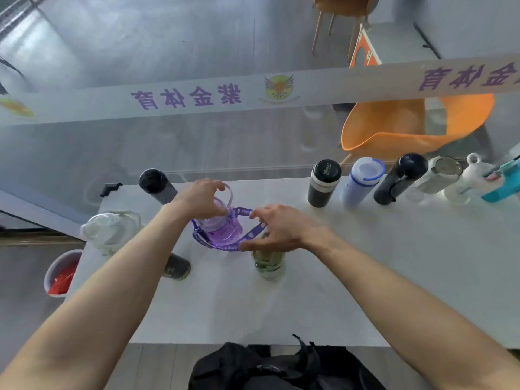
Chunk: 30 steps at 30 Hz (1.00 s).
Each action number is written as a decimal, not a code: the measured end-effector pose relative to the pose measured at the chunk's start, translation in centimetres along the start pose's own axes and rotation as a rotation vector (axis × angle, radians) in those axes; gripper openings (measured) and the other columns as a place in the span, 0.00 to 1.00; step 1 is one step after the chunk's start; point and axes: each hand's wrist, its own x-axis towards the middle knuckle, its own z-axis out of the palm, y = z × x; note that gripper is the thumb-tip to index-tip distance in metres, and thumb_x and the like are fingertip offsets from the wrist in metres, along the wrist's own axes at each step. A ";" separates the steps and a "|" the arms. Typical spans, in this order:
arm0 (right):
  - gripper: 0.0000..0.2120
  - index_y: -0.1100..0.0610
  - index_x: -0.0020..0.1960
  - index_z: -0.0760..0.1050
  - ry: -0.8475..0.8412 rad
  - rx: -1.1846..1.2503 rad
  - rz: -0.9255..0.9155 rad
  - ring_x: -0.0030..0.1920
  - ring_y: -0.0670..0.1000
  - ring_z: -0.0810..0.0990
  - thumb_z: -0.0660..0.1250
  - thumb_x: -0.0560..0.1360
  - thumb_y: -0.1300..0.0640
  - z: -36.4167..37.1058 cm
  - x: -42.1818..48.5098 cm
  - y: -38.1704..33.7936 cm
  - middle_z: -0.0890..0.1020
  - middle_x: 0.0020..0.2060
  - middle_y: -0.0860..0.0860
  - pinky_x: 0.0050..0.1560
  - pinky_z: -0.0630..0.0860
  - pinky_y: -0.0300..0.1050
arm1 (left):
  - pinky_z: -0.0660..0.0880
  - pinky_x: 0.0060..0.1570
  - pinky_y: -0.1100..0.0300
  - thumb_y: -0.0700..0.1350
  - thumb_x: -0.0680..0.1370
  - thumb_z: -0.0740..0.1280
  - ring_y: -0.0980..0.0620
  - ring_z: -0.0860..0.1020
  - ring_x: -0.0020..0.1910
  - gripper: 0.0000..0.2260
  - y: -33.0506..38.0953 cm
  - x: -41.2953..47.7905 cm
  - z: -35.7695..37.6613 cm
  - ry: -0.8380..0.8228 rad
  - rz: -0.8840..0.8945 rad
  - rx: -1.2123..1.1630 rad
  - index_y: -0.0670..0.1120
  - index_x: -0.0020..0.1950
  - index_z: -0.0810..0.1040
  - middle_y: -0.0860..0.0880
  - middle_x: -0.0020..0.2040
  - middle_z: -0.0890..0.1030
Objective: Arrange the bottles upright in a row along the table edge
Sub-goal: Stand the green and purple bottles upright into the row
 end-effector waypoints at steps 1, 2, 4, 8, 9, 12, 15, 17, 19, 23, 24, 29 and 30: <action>0.53 0.48 0.76 0.73 -0.070 -0.021 0.036 0.67 0.54 0.80 0.65 0.63 0.14 0.5 0.1 -1.1 0.80 0.70 0.48 0.66 0.78 0.52 | 0.78 0.65 0.48 0.61 0.73 0.77 0.45 0.77 0.70 0.35 -0.8 -0.5 0.7 0.005 0.010 0.032 0.51 0.78 0.75 0.49 0.74 0.78; 0.55 0.47 0.76 0.72 -0.127 -0.039 0.069 0.69 0.54 0.79 0.66 0.60 0.13 0.9 0.1 -2.1 0.79 0.72 0.48 0.67 0.77 0.53 | 0.78 0.65 0.47 0.62 0.71 0.78 0.44 0.77 0.71 0.39 -1.5 -0.8 1.6 0.014 0.018 0.059 0.52 0.79 0.73 0.49 0.75 0.77; 0.57 0.46 0.78 0.69 -0.201 -0.076 0.136 0.70 0.55 0.78 0.71 0.58 0.15 1.1 0.0 -3.3 0.77 0.74 0.47 0.66 0.77 0.53 | 0.79 0.64 0.45 0.62 0.67 0.81 0.42 0.75 0.73 0.46 -2.7 -1.2 3.4 0.018 0.021 0.070 0.52 0.82 0.68 0.47 0.77 0.74; 0.51 0.49 0.74 0.69 -0.269 -0.123 0.319 0.60 0.56 0.82 0.81 0.60 0.28 0.4 -0.4 -4.3 0.80 0.66 0.50 0.49 0.81 0.48 | 0.79 0.68 0.41 0.64 0.64 0.86 0.38 0.70 0.77 0.60 -4.0 -0.8 5.9 -0.001 0.007 0.066 0.55 0.86 0.55 0.46 0.80 0.67; 0.44 0.51 0.70 0.71 -0.269 -0.112 0.359 0.53 0.54 0.83 0.83 0.62 0.34 0.3 -0.3 -4.3 0.81 0.61 0.51 0.38 0.80 0.46 | 0.79 0.67 0.41 0.64 0.64 0.86 0.38 0.71 0.76 0.60 -4.1 -0.5 6.3 0.004 0.002 0.062 0.55 0.87 0.53 0.45 0.79 0.67; 0.34 0.53 0.64 0.73 -0.183 -0.105 0.385 0.45 0.52 0.81 0.82 0.65 0.43 0.3 -0.1 -4.1 0.80 0.51 0.49 0.31 0.73 0.44 | 0.83 0.58 0.41 0.61 0.64 0.86 0.38 0.76 0.70 0.56 -4.0 0.3 7.2 0.058 -0.014 0.031 0.57 0.83 0.56 0.44 0.74 0.69; 0.37 0.52 0.60 0.65 -0.102 -0.103 0.376 0.48 0.56 0.80 0.84 0.63 0.43 0.6 0.5 -3.1 0.75 0.47 0.49 0.41 0.75 0.47 | 0.84 0.53 0.45 0.56 0.66 0.85 0.40 0.77 0.67 0.49 -4.3 1.0 7.4 0.120 0.010 0.025 0.57 0.80 0.60 0.45 0.72 0.71; 0.37 0.52 0.58 0.63 -0.080 -0.099 0.379 0.48 0.57 0.79 0.84 0.62 0.42 0.3 0.8 -2.4 0.74 0.47 0.49 0.43 0.76 0.48 | 0.84 0.54 0.44 0.53 0.66 0.86 0.41 0.75 0.69 0.50 -4.6 1.5 7.3 0.133 0.013 0.036 0.57 0.81 0.61 0.46 0.74 0.71; 0.37 0.52 0.61 0.66 -0.074 -0.086 0.377 0.51 0.56 0.79 0.83 0.63 0.42 -0.3 1.0 -1.6 0.74 0.49 0.49 0.47 0.80 0.50 | 0.84 0.55 0.44 0.49 0.65 0.86 0.41 0.73 0.71 0.50 -5.0 2.2 7.0 0.123 0.019 0.028 0.57 0.81 0.61 0.47 0.75 0.69; 0.37 0.51 0.64 0.71 -0.019 -0.057 0.371 0.51 0.56 0.81 0.82 0.62 0.40 -1.2 1.1 -0.3 0.78 0.54 0.51 0.50 0.84 0.53 | 0.83 0.57 0.44 0.44 0.65 0.85 0.41 0.72 0.70 0.50 -5.7 3.6 6.0 0.107 0.047 0.017 0.56 0.82 0.64 0.47 0.73 0.67; 0.37 0.51 0.64 0.72 -0.001 -0.054 0.368 0.51 0.57 0.81 0.82 0.61 0.40 -1.3 1.2 0.0 0.79 0.54 0.51 0.51 0.84 0.54 | 0.83 0.57 0.43 0.43 0.65 0.85 0.41 0.72 0.70 0.50 -5.7 3.8 5.8 0.106 0.046 0.012 0.56 0.82 0.64 0.47 0.73 0.67; 0.36 0.51 0.64 0.72 0.050 -0.053 0.378 0.52 0.57 0.80 0.82 0.61 0.43 -1.6 1.8 0.6 0.78 0.56 0.51 0.53 0.83 0.55 | 0.84 0.57 0.45 0.44 0.67 0.84 0.41 0.71 0.72 0.49 -5.1 4.5 5.2 0.101 0.037 0.000 0.56 0.83 0.64 0.47 0.74 0.67; 0.36 0.51 0.63 0.71 0.066 -0.051 0.382 0.52 0.57 0.80 0.82 0.61 0.44 -1.7 1.9 0.8 0.78 0.56 0.51 0.53 0.83 0.54 | 0.84 0.57 0.45 0.45 0.66 0.84 0.41 0.72 0.72 0.49 -5.1 4.6 5.2 0.098 0.038 0.010 0.57 0.83 0.64 0.47 0.74 0.67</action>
